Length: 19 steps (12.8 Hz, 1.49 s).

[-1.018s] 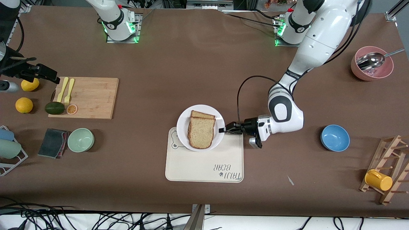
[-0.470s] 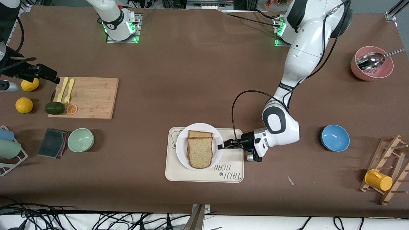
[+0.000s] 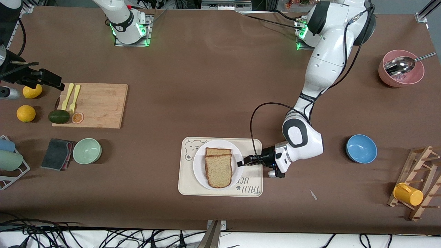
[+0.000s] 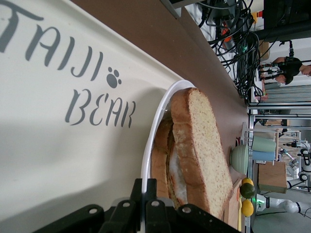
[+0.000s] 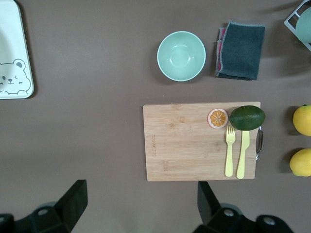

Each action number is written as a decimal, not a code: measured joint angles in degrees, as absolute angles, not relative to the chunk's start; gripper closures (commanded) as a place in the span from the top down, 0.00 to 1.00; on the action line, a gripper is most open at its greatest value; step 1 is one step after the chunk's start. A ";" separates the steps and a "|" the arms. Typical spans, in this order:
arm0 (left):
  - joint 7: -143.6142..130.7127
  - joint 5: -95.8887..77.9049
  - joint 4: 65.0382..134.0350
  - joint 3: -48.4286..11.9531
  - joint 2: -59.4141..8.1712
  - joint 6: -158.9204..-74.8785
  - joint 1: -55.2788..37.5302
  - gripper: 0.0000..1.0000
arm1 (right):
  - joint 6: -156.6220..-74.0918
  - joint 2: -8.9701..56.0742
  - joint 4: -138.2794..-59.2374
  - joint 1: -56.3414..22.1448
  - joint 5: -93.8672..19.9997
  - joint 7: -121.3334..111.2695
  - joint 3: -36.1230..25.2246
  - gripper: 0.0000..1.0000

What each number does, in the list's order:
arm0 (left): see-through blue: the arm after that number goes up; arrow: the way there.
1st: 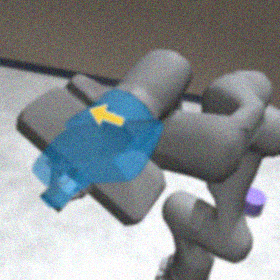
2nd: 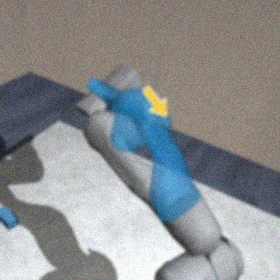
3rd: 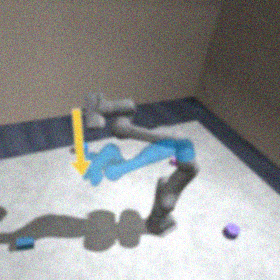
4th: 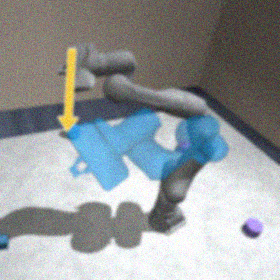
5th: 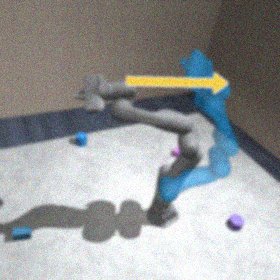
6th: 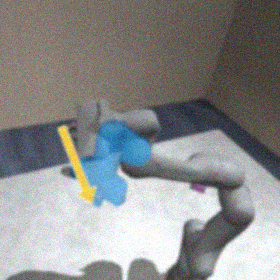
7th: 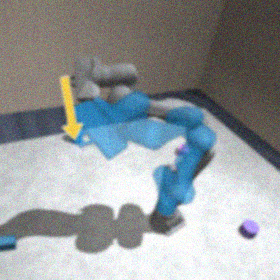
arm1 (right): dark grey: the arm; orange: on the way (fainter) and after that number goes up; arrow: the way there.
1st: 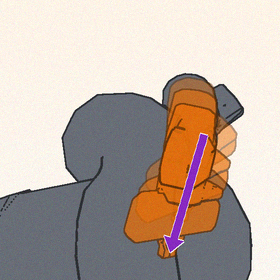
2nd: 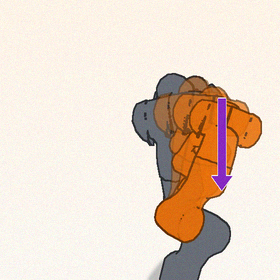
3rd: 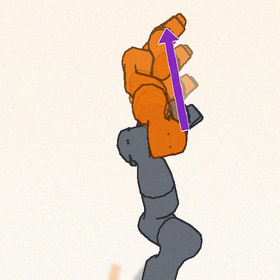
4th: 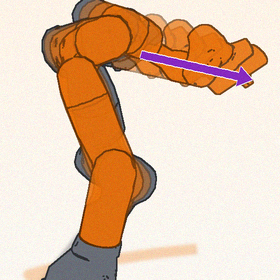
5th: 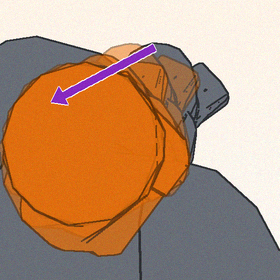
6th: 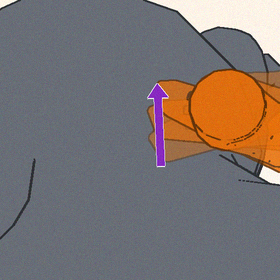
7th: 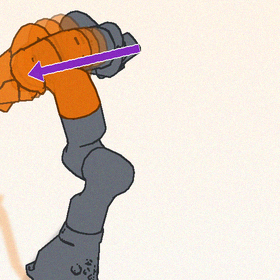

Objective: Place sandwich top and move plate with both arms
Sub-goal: 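Open the left gripper and release the plate rim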

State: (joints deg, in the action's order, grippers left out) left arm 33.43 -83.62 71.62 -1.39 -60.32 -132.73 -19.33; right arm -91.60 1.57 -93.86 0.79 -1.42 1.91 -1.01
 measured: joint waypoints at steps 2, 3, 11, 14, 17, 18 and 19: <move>33.48 -83.62 71.55 -1.39 -60.76 -132.73 -19.33 0.00 | -91.58 1.54 -93.86 0.80 -1.40 1.91 -1.04 1.00; 33.67 -83.92 71.42 -1.40 -60.92 -132.73 -19.33 0.00 | -91.58 1.48 -93.85 0.80 -1.40 1.91 -1.04 1.00; 35.59 -86.56 70.93 -1.43 -61.29 -132.71 -19.24 1.00 | -92.15 1.20 -93.79 0.86 -1.34 1.88 -2.27 1.00; 35.61 -86.56 70.28 -1.42 -61.24 -132.69 -19.20 1.00 | -94.16 1.18 -93.79 0.86 -1.32 1.88 -2.24 1.00; 36.49 -86.33 70.20 -1.28 -60.91 -132.59 -18.62 1.00 | -94.68 1.18 -93.79 0.74 -1.08 1.87 -1.77 1.00; 36.59 -85.54 70.32 -1.22 -60.46 -132.55 -18.42 1.00 | -94.79 1.18 -93.79 0.73 -1.04 1.87 -1.70 1.00; 36.59 -83.98 70.68 -1.15 -59.63 -132.53 -18.23 1.00 | -94.86 1.18 -93.79 0.73 -1.02 1.87 -1.70 1.00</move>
State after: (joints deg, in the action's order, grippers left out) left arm 36.59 -83.98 70.68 -1.15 -59.63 -132.53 -18.23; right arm -94.86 1.18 -93.79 0.73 -1.02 1.87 -1.70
